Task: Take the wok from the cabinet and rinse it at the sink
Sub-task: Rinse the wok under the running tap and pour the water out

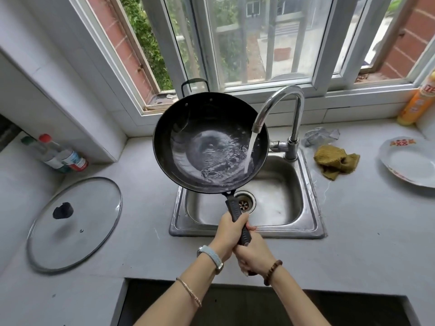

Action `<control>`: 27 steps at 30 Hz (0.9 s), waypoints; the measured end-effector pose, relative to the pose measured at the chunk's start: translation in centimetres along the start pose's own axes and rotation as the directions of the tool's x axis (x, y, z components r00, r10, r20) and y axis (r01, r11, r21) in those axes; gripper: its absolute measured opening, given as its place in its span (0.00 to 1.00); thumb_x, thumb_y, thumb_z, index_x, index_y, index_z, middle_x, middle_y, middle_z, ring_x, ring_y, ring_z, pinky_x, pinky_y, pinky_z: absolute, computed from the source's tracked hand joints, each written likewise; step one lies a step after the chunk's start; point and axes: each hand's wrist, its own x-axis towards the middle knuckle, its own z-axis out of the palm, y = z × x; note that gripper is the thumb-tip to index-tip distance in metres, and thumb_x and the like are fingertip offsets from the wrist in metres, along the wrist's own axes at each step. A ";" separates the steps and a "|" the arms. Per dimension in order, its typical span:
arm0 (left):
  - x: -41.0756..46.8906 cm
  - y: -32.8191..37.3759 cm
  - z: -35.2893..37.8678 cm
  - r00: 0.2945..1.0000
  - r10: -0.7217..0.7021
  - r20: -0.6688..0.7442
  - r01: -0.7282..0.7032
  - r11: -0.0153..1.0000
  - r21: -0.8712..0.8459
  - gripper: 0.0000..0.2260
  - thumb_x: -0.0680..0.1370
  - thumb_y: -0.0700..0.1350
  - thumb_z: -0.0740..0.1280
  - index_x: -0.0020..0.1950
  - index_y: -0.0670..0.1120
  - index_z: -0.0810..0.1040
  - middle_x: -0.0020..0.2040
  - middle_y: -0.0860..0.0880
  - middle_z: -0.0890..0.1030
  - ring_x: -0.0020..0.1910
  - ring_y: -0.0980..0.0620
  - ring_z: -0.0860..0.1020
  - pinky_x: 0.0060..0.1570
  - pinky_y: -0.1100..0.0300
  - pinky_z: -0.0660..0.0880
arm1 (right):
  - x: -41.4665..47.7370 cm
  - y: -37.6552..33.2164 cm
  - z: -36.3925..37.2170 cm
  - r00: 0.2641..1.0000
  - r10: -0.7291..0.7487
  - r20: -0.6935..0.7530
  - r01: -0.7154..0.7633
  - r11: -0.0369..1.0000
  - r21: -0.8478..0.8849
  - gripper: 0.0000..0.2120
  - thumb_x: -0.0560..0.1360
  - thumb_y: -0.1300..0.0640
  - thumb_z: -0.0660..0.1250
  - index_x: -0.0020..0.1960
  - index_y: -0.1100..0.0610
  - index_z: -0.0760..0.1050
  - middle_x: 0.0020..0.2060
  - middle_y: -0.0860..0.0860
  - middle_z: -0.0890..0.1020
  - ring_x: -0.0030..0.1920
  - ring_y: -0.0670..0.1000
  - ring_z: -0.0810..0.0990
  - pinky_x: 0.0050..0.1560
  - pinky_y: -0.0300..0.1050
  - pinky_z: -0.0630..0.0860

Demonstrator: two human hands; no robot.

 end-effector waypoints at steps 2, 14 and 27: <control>-0.2 0.1 0.0 1.000 0.008 -0.003 -0.008 1.000 -0.019 0.08 0.78 0.41 0.64 0.39 0.44 0.71 0.28 0.51 0.76 0.42 0.44 0.83 0.51 0.50 0.78 | 0.0 0.0 0.1 1.000 -0.016 -0.021 0.016 0.999 -0.028 0.08 0.72 0.70 0.58 0.37 0.60 0.64 0.17 0.51 0.66 0.16 0.50 0.65 0.20 0.37 0.66; -0.5 0.6 2.3 0.998 0.018 0.061 -0.014 0.998 -0.063 0.11 0.79 0.40 0.63 0.36 0.43 0.71 0.29 0.47 0.75 0.42 0.43 0.81 0.53 0.51 0.79 | -1.0 -0.2 -2.3 0.992 -0.096 -0.083 0.079 0.980 -0.182 0.04 0.74 0.65 0.62 0.44 0.57 0.68 0.24 0.53 0.71 0.17 0.48 0.69 0.20 0.41 0.70; -2.0 -0.5 1.0 1.000 -0.008 0.022 0.008 1.000 0.011 0.09 0.79 0.41 0.64 0.39 0.44 0.71 0.29 0.47 0.75 0.39 0.45 0.81 0.54 0.47 0.77 | -1.7 1.3 0.0 0.999 0.016 -0.038 -0.015 1.000 0.023 0.05 0.72 0.69 0.59 0.40 0.61 0.66 0.19 0.53 0.66 0.17 0.51 0.65 0.22 0.39 0.67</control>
